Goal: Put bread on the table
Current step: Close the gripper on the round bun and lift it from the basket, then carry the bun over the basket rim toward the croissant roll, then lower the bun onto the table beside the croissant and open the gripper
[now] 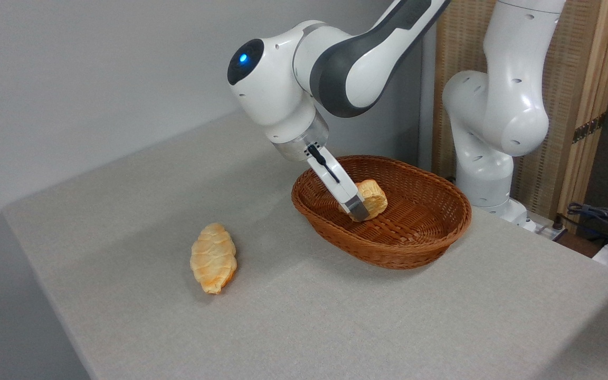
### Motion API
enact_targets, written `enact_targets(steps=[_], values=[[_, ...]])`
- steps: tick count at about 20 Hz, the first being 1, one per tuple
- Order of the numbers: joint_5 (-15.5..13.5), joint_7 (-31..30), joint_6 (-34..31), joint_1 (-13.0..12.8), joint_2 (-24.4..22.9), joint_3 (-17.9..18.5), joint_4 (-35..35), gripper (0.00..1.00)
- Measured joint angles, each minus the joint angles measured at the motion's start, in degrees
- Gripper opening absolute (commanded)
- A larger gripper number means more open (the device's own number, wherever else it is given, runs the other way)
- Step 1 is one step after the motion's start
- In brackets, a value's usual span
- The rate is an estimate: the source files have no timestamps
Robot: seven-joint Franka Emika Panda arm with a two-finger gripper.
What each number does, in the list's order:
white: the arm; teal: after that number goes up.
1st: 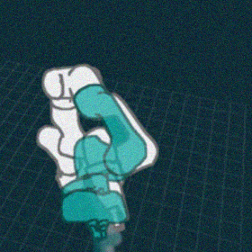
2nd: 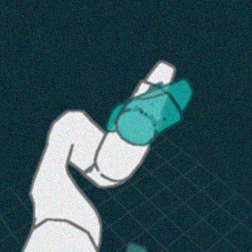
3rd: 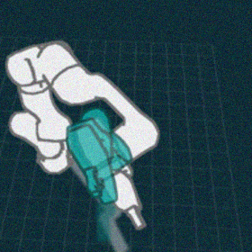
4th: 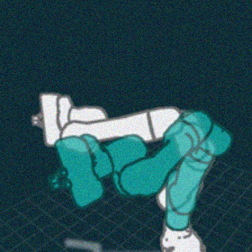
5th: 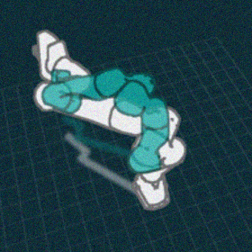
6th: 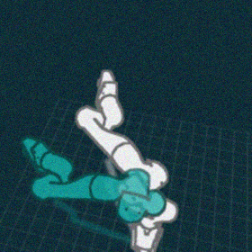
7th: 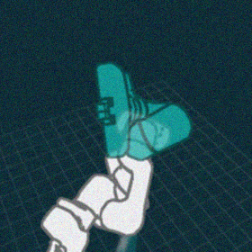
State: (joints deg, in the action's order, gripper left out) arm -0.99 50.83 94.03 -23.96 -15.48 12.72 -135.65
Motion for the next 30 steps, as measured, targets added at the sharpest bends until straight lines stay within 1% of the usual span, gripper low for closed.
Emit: enact_targets(steps=[4,7,12,15,18,22,24,25,26,27,28,30], values=[[0.00,0.01,-0.03,0.00,-0.03,0.00,0.19,0.33],[0.00,0.01,-1.17,0.00,-0.16,0.00,1.88,0.34],[0.00,2.17,-5.41,0.06,-0.38,0.22,7.41,0.35],[0.00,2.60,-5.31,0.25,-0.28,0.59,11.73,0.35],[0.00,2.53,-2.76,0.45,1.42,0.70,16.35,0.36],[0.00,1.40,4.53,0.68,6.35,0.83,20.47,0.36],[0.00,-0.58,8.69,0.75,9.32,1.29,20.80,0.41],[0.00,-1.72,11.01,0.80,10.96,1.42,20.81,0.45],[0.00,-3.04,13.57,0.85,12.63,1.48,20.85,0.56],[0.00,-4.65,16.25,0.87,14.32,1.53,20.97,0.86],[0.00,-5.72,18.17,0.88,15.53,1.60,21.13,0.99],[0.00,-7.14,20.95,0.90,17.49,2.32,21.61,1.00]])
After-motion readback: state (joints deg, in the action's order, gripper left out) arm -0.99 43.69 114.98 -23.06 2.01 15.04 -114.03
